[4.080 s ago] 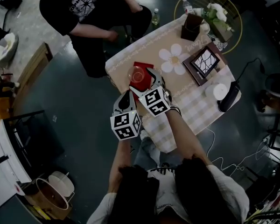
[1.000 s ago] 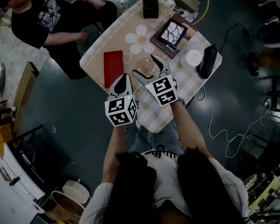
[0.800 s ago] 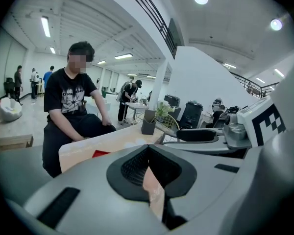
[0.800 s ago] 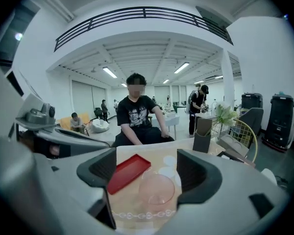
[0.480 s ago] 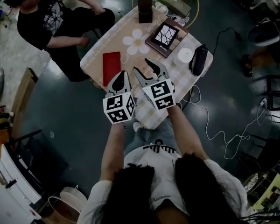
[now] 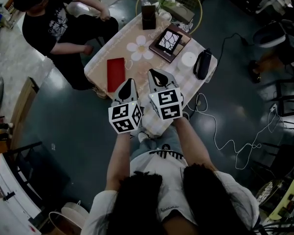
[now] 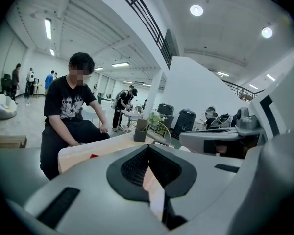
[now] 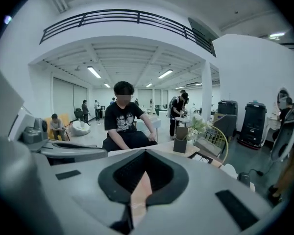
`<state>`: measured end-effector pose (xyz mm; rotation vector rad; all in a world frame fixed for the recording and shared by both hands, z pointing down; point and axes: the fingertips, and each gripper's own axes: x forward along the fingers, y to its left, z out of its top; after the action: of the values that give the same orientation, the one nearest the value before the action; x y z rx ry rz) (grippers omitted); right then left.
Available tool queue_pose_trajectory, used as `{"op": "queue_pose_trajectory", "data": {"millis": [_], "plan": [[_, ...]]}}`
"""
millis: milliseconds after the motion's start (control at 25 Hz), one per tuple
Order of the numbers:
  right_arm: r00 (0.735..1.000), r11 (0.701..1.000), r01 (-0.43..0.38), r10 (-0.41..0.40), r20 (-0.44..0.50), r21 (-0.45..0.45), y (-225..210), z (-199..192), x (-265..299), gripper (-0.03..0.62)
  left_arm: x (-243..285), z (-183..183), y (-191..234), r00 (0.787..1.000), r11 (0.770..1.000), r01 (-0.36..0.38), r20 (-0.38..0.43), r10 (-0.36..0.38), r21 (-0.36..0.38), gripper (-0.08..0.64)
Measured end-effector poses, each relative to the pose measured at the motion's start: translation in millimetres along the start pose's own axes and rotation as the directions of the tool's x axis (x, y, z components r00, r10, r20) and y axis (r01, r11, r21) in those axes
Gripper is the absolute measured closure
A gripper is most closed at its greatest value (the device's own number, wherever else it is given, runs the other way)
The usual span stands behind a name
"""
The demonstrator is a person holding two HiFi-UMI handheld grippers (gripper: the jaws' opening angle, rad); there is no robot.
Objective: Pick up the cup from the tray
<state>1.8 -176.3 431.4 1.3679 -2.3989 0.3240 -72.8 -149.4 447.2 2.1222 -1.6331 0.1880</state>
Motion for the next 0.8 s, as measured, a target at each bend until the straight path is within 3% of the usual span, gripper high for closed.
{"op": "queue_pose_trajectory", "data": {"millis": [800], "plan": [[1.0, 1.0, 0.03, -0.03, 0.004, 0.008, 20.7, -8.5, -33.0, 0.586, -27.5, -3.1, -28.5, 0.997, 0.997, 0.072, 0.01, -0.072, 0.02, 0.554]]}}
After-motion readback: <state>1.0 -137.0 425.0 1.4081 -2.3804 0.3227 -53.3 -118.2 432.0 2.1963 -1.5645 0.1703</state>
